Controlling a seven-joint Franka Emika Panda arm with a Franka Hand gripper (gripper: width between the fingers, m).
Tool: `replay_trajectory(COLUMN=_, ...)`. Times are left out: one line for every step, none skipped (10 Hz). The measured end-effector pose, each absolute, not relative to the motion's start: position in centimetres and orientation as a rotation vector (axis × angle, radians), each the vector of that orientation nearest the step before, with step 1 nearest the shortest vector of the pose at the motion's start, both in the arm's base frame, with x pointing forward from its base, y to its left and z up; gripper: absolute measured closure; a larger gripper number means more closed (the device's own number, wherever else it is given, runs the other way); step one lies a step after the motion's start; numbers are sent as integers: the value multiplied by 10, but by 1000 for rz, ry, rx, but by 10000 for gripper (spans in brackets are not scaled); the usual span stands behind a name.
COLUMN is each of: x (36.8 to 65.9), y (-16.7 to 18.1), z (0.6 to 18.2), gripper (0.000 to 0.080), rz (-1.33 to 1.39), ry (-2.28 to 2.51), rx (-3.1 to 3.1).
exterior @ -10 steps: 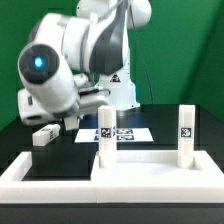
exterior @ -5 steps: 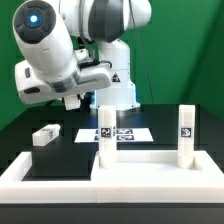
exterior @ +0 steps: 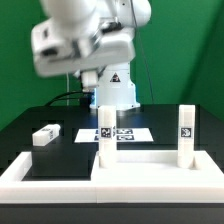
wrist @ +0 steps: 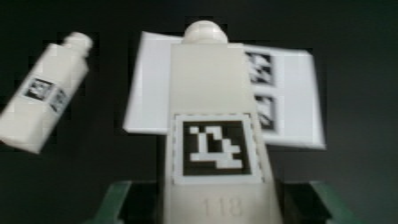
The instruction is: Assemble desk
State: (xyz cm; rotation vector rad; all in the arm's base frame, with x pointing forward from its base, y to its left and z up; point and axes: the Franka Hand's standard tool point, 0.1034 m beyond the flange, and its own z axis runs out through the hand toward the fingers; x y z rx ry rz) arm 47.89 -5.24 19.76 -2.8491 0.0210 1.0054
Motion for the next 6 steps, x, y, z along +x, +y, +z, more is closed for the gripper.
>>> replay_trajectory(x=495, y=-34, z=205, gripper=509, rz=907, ry=40, rx=-2911)
replay_trajectory(x=509, y=-30, z=209, gripper=509, rz=779, ry=9, rx=-2957)
replay_trajectory(x=510, y=-32, z=208, gripper=509, rz=654, ry=17, rx=-2987)
replay_trajectory(x=511, y=-33, z=207, gripper=509, rz=551, ry=20, rx=-3008)
replay_trajectory(x=518, y=-28, z=205, gripper=509, rz=415, ry=50, rx=-3042)
replay_trajectory(x=527, y=-10, z=198, gripper=509, rz=306, ry=89, rx=-3069)
